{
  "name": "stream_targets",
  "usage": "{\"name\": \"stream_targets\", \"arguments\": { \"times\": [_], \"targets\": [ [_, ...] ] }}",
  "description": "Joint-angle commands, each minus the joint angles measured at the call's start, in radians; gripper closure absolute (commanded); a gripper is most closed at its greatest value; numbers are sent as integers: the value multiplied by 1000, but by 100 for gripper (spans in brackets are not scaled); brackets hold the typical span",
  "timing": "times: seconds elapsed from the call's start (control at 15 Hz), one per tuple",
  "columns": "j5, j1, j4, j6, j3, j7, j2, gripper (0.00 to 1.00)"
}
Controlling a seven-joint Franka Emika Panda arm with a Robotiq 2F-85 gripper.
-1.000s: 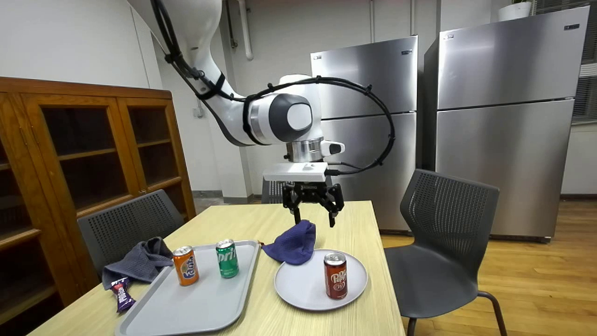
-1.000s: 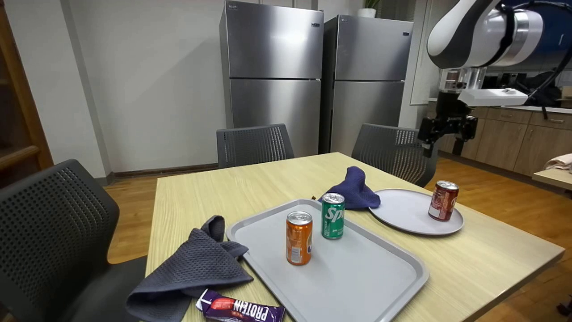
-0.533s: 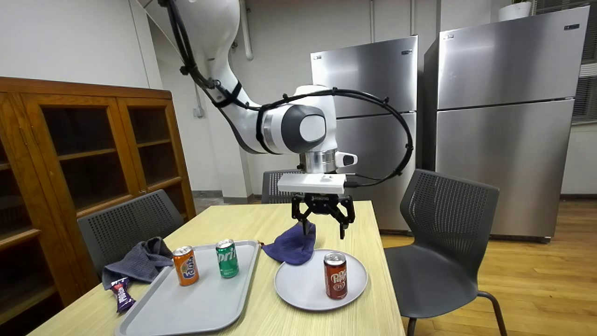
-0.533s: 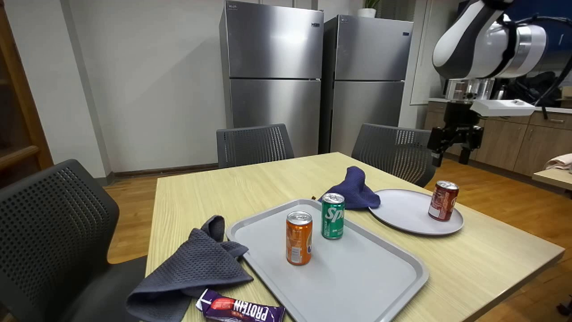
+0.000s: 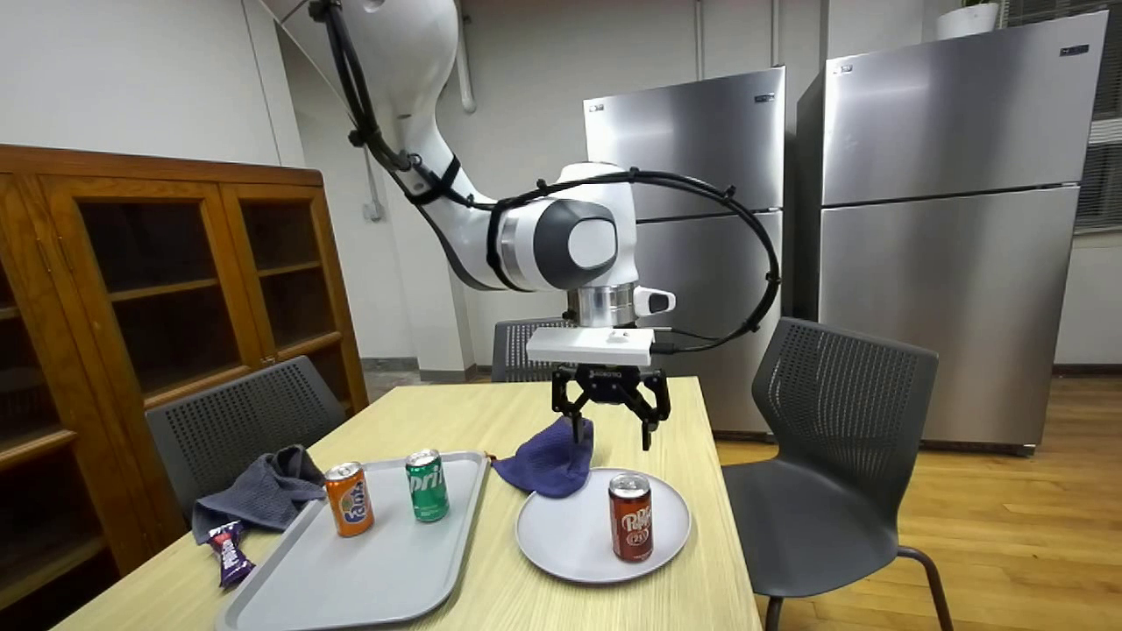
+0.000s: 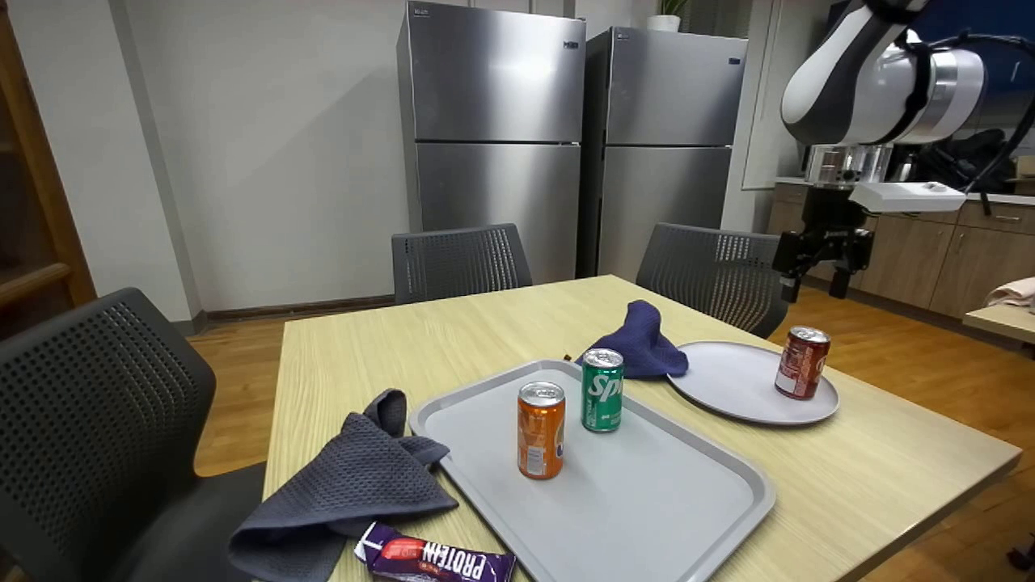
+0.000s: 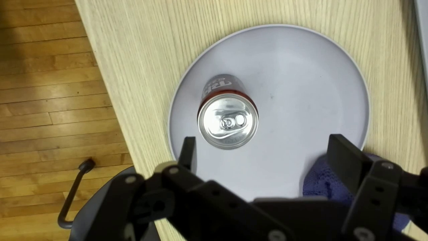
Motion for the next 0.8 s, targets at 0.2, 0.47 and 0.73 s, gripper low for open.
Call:
{"name": "stream_targets", "arguments": {
  "times": [0.2,0.47,0.73],
  "targets": [
    [-19,-9,22,-18,12,-1,32,0],
    [-30,-9,34,-2,13,0,64,0],
    [-46,-8,54,13,11,11,93,0]
  ]
}}
